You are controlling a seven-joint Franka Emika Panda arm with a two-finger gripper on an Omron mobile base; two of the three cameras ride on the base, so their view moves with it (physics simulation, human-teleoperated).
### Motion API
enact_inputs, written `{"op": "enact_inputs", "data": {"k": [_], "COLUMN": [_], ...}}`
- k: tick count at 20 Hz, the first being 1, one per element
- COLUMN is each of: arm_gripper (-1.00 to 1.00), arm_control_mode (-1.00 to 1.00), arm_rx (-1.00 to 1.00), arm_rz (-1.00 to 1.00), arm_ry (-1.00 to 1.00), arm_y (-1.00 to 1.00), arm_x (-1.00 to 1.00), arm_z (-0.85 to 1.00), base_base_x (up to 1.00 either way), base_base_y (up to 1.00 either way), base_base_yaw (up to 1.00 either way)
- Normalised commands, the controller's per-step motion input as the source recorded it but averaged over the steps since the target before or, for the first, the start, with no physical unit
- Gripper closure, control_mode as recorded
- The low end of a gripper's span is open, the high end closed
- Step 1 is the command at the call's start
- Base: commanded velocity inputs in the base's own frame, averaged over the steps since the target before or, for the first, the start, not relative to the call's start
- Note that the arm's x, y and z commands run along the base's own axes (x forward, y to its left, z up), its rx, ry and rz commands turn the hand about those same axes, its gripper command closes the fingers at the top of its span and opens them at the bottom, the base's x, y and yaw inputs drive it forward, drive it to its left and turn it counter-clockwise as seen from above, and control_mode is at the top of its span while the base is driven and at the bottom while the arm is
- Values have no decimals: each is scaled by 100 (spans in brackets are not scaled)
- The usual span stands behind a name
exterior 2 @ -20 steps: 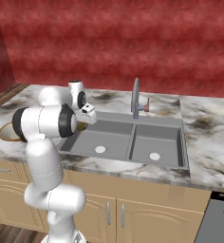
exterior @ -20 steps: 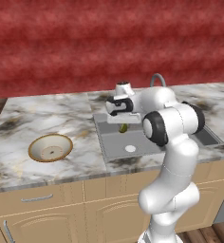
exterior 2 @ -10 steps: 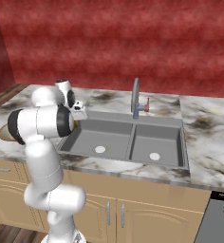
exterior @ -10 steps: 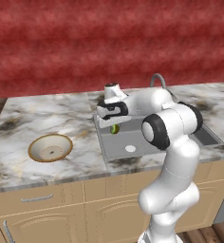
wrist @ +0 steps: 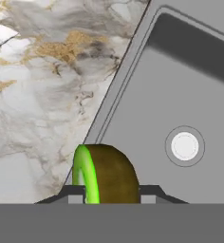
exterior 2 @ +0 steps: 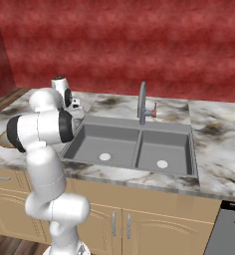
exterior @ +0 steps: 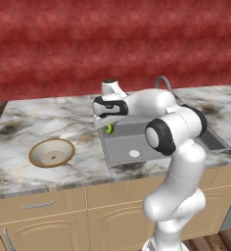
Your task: Pick the mangos from the cabinet and place them in one bowl. Pick the kiwi from the sink and place it in the other bowl.
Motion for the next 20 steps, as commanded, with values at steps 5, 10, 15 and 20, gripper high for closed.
{"op": "enact_inputs", "data": {"k": [5,10,15,20], "arm_gripper": [100,100,100,100], "arm_control_mode": [-100,-100,-100,-100], "arm_rx": [-2,-4,0,0], "arm_rz": [19,22,20,15], "arm_ry": [6,7,3,2], "arm_y": [82,86,87,74], "arm_x": [0,0,-8,-28], "arm_z": [5,0,3,2], "base_base_x": [0,0,0,0], "base_base_y": [0,0,0,0], "base_base_yaw": [0,0,0,0]}}
